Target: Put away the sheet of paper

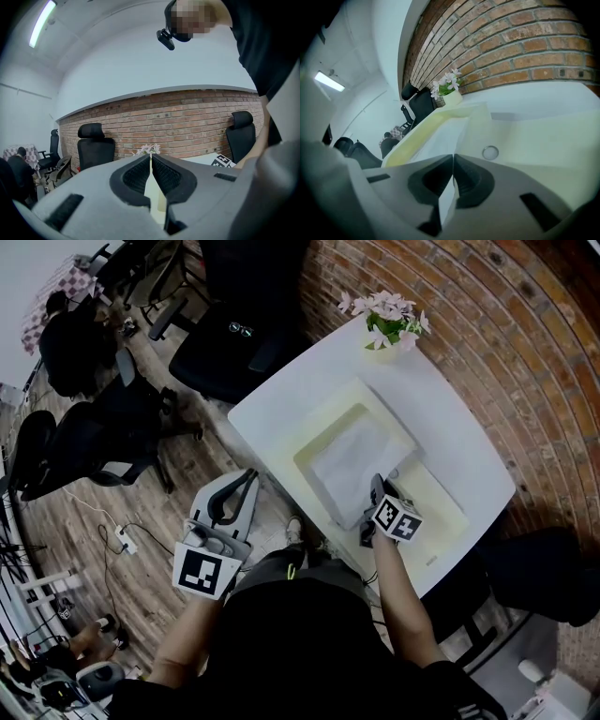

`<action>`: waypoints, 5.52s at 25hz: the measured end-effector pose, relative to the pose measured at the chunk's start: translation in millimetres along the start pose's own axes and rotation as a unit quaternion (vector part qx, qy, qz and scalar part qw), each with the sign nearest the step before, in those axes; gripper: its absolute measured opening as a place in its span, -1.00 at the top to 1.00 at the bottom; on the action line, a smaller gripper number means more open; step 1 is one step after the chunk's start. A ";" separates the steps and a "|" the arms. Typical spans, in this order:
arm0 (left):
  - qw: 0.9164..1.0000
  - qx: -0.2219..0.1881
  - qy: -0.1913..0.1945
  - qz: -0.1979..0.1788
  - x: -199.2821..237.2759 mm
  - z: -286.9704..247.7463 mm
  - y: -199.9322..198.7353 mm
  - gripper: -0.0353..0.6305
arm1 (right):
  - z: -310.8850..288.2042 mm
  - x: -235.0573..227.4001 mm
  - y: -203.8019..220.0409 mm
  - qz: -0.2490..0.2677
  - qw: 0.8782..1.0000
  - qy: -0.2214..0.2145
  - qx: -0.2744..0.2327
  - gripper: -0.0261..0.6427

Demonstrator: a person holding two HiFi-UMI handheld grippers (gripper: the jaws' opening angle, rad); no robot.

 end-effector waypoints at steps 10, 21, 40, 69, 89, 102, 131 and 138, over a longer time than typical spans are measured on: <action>1.000 0.002 -0.009 0.000 6.0 4.9 0.2 0.79 | -15.9 14.5 -1.8 0.007 1.000 -0.015 0.004 0.88; 1.000 0.007 -0.011 0.001 9.6 5.1 2.6 0.79 | -18.4 11.1 0.0 -0.052 0.998 0.021 -0.022 0.88; 1.000 0.011 -0.006 0.004 16.3 4.9 5.9 0.79 | -37.9 30.2 5.5 -0.024 0.999 -0.027 0.006 0.88; 0.997 -0.033 0.068 0.022 5.1 -30.2 2.7 0.79 | 13.3 0.6 -8.3 -0.024 1.000 0.014 -0.002 0.42; 0.992 -0.068 0.108 0.023 -29.3 -30.7 -11.5 0.79 | 95.3 -18.5 -74.9 -0.025 0.988 0.048 -0.146 0.88; 0.988 -0.088 0.121 0.025 -38.3 -38.3 -21.6 0.79 | 163.2 42.6 -163.7 0.046 0.957 -0.023 -0.287 0.88; 0.983 -0.115 0.140 0.015 -42.6 -44.5 -42.9 0.79 | 315.3 138.2 -203.3 0.298 0.849 -0.015 -0.437 0.88; 0.983 -0.118 0.142 0.014 -45.9 -50.1 -45.3 0.79 | 327.2 128.3 -196.5 0.297 0.847 0.014 -0.441 0.88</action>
Point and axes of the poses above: the fingertips, and each gripper's own axes: z backward along the fingers, x to its left, y out of its underside, the point moved 10 cm from there along z, backward along the fingers, and after that the axes turned 8 degrees about -x, right-handed, at the moved point
